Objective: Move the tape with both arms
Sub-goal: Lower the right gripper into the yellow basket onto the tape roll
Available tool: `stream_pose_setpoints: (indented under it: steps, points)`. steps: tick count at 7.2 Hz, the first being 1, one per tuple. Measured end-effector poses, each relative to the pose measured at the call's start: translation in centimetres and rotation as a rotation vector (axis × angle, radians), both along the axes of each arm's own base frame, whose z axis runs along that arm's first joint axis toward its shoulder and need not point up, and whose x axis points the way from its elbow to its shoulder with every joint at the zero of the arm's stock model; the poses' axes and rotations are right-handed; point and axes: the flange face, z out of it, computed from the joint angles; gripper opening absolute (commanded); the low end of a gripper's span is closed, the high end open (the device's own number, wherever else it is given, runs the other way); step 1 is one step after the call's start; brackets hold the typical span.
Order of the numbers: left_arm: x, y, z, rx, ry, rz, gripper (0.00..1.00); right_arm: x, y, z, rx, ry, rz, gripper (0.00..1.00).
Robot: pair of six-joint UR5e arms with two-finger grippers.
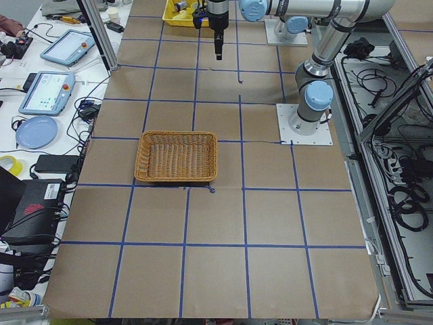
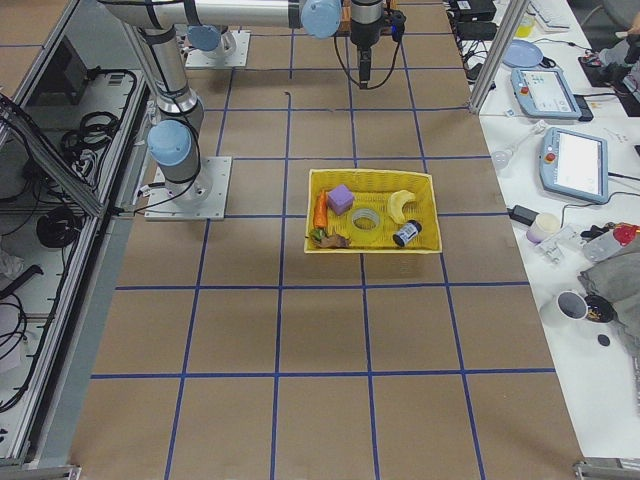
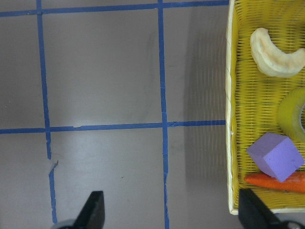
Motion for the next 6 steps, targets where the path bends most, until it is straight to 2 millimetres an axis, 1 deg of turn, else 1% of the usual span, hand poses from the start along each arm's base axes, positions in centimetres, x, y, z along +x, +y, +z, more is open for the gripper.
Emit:
stream_pose_setpoints:
  steps: [1, 2, 3, 4, 5, 6]
  points:
    - [0.0, 0.0, 0.0, 0.001, -0.004, -0.001, 1.00, -1.2, -0.4, -0.1, 0.002, 0.003, 0.045, 1.00]
    - [0.0, 0.0, 0.0, 0.001, -0.006, -0.002, 1.00, -4.1, -1.3, -0.7, 0.013, 0.010, 0.092, 1.00]
    - [0.0, 0.0, 0.0, 0.001, -0.007, -0.002, 1.00, -8.5, -2.4, -1.9, 0.033, 0.014, 0.155, 0.99]
    - [0.1, 0.0, 0.0, 0.001, -0.007, -0.001, 1.00, -13.6, -3.4, -3.7, 0.061, 0.011, 0.238, 0.98]
    - [0.1, 0.0, 0.0, 0.002, -0.007, -0.001, 1.00, -17.9, -3.9, -6.0, 0.092, 0.000, 0.320, 0.98]
    - [0.1, 0.0, -0.1, 0.002, -0.007, -0.001, 1.00, -21.9, -3.9, -8.8, 0.119, -0.003, 0.377, 0.94]
